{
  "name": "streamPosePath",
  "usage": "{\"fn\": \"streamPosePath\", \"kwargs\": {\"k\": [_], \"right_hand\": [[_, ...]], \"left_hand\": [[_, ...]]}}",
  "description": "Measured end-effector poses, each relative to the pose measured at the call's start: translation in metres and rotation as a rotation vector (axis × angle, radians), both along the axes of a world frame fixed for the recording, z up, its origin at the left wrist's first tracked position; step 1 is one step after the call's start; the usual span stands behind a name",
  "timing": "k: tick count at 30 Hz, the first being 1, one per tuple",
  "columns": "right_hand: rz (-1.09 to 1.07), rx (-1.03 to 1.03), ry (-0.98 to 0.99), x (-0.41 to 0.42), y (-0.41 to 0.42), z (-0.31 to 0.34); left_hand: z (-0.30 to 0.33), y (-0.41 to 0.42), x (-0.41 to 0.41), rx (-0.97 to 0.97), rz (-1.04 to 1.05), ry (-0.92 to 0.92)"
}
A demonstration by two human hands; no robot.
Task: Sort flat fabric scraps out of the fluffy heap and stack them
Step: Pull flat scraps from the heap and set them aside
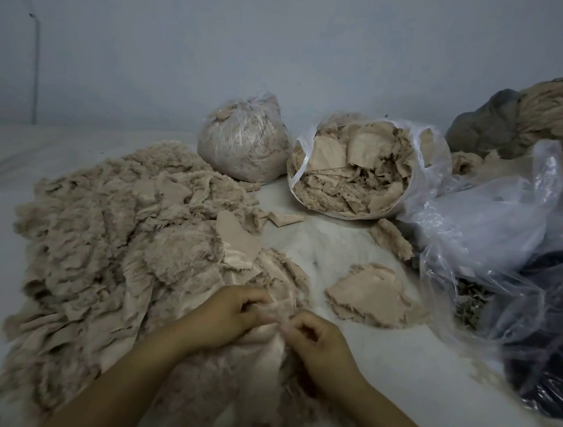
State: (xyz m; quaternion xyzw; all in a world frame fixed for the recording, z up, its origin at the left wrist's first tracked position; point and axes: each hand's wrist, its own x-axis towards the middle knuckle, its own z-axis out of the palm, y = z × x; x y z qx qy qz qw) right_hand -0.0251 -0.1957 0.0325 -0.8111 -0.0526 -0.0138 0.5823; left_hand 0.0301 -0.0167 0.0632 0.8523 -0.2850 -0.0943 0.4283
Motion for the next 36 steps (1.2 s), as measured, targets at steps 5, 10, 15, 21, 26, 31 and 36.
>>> {"fn": "streamPosePath", "kwargs": {"k": [5,10,15,21,26,31,36], "right_hand": [[-0.093,0.487,0.178,0.001,-0.004,0.007],[-0.069,0.336,0.171,-0.002,0.007,0.005],[-0.1,0.382,0.091,-0.003,0.013,0.012],[-0.294,0.239,-0.117,0.003,0.006,0.011],[-0.346,0.39,-0.005,0.008,0.01,0.006],[-0.375,0.295,-0.05,0.01,0.012,0.013],[-0.31,0.191,-0.021,0.011,0.008,0.011]], "left_hand": [[0.006,-0.002,0.0,-0.217,0.115,0.095],[0.01,-0.016,-0.003,-0.384,0.229,0.065],[0.005,-0.02,-0.007,-0.376,0.022,0.212],[-0.001,-0.018,-0.001,-0.202,0.229,-0.063],[0.002,-0.018,-0.004,-0.329,0.15,0.186],[0.0,-0.016,0.003,-0.269,0.311,0.02],[-0.002,-0.013,0.005,-0.122,0.359,-0.047]]}}
